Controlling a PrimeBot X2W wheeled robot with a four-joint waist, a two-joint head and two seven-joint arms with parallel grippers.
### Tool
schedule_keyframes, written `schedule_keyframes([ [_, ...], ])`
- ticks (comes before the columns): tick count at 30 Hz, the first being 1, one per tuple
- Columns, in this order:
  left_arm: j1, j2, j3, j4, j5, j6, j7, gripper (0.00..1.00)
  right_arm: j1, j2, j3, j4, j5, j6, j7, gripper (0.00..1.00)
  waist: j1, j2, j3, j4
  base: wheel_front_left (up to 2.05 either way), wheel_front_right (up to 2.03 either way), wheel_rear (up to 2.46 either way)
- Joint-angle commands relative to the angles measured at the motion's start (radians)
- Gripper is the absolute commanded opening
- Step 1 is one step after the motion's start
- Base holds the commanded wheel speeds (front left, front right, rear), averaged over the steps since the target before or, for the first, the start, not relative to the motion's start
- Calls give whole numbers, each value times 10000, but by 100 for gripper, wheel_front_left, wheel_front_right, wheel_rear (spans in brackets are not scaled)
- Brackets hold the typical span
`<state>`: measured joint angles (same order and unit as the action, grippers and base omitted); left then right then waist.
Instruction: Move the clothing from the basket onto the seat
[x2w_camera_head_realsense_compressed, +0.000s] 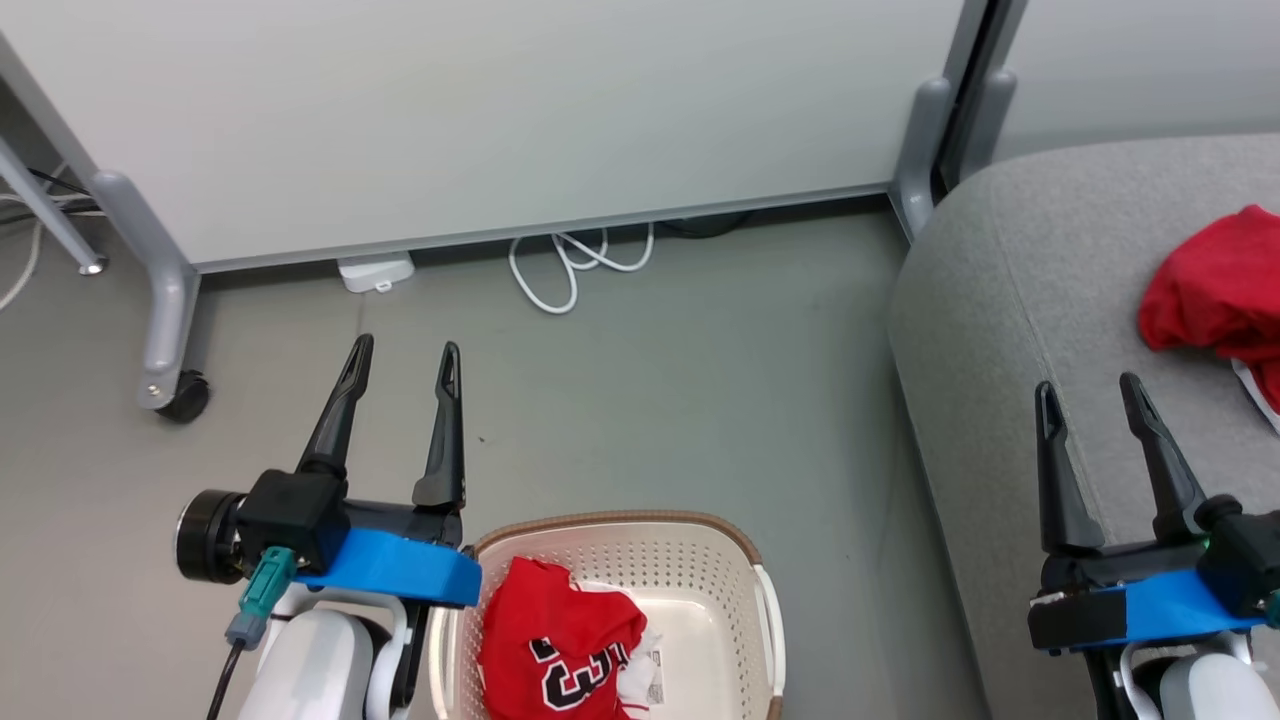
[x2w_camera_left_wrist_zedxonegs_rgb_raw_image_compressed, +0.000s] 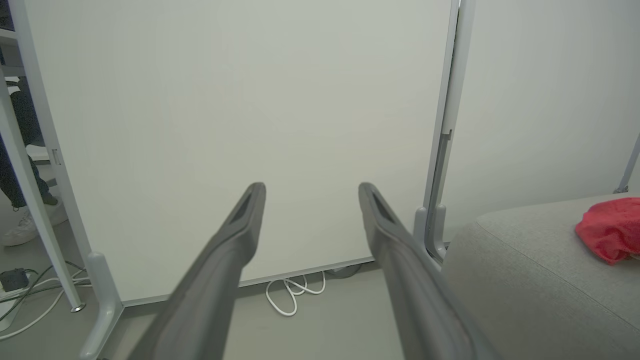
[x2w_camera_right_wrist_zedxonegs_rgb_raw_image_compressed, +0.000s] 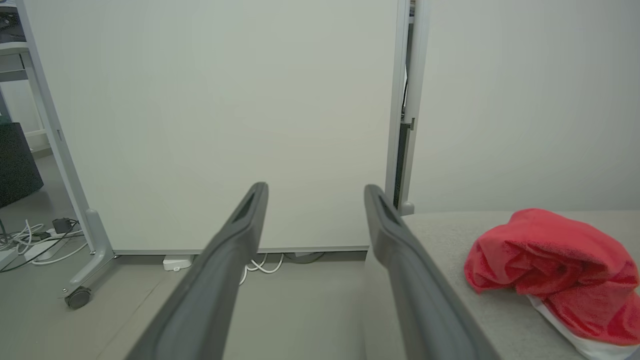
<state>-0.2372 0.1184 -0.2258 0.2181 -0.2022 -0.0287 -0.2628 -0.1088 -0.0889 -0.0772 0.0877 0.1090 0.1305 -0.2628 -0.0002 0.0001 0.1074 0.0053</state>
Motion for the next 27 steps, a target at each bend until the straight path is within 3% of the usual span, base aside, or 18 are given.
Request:
schedule_keyframes([
  [1,129,-29,104,-45,69,-41,-27,100,167,38,-24,26,-11,5,-31,100,2,-1,-184,193,0,0,0],
  [15,1201,-485,1417,-372,730,-488,-28,100,518,287,193,395,18,5,-31,100,2,-1,-519,673,0,0,0],
  [27,1486,-650,1930,-461,987,-670,-28,100,516,356,173,643,35,5,-31,100,2,-1,-469,703,0,0,0],
])
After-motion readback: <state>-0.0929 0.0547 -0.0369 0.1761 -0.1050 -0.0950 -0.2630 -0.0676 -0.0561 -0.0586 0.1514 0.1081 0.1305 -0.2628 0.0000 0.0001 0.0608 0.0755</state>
